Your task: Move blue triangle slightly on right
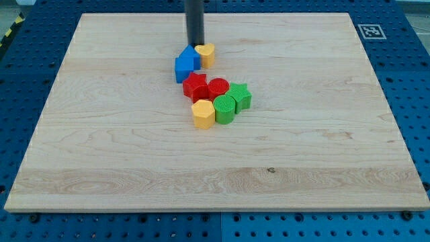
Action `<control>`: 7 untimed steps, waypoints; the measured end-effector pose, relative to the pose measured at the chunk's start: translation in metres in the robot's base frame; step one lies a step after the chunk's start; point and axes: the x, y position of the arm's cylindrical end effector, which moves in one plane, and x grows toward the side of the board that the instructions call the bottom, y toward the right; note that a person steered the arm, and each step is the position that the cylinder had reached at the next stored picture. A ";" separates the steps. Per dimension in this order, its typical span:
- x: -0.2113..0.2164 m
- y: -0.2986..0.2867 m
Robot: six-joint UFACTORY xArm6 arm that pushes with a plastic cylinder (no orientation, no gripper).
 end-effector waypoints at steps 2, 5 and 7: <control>-0.001 -0.061; 0.022 -0.072; 0.014 -0.017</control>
